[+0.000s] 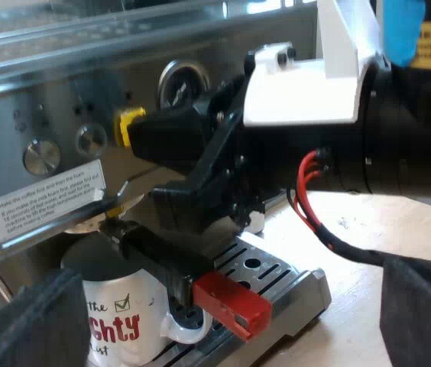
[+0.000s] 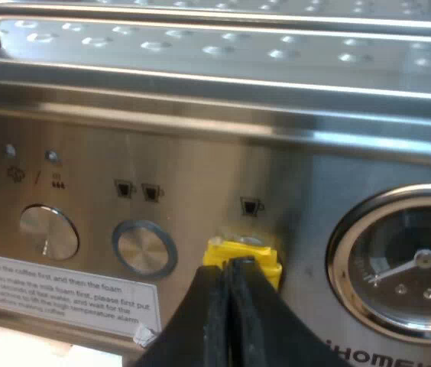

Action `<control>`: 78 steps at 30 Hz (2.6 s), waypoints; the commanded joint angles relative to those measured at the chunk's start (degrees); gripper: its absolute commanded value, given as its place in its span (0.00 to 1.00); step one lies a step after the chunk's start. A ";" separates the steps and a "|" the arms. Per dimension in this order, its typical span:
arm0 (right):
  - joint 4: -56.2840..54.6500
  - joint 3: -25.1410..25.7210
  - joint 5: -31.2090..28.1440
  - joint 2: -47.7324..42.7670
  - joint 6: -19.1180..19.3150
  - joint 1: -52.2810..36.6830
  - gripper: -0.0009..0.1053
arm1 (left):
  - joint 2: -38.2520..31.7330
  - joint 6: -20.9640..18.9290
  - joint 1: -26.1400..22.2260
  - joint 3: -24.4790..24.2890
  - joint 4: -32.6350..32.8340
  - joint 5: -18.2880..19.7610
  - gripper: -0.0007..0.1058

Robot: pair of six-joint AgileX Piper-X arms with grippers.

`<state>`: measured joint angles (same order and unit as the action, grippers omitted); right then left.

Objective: Place mug into machine

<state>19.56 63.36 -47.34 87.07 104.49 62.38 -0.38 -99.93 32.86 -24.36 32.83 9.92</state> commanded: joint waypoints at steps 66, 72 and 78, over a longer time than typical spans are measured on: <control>-73.48 0.30 35.53 -55.14 -3.59 -70.69 0.68 | 20.22 -5.66 -32.19 -25.93 6.65 -5.65 0.74; -78.88 0.13 35.98 -65.14 -1.27 -66.00 0.68 | 10.66 -5.70 -32.19 -25.93 13.76 -9.35 0.74; -82.05 -0.05 36.10 -75.23 -2.32 -62.58 0.68 | 2.36 -5.70 -32.19 -25.93 21.79 -9.33 0.74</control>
<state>-61.85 63.14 -11.44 13.46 102.22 -0.33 2.77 -104.97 0.72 -50.05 53.44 1.59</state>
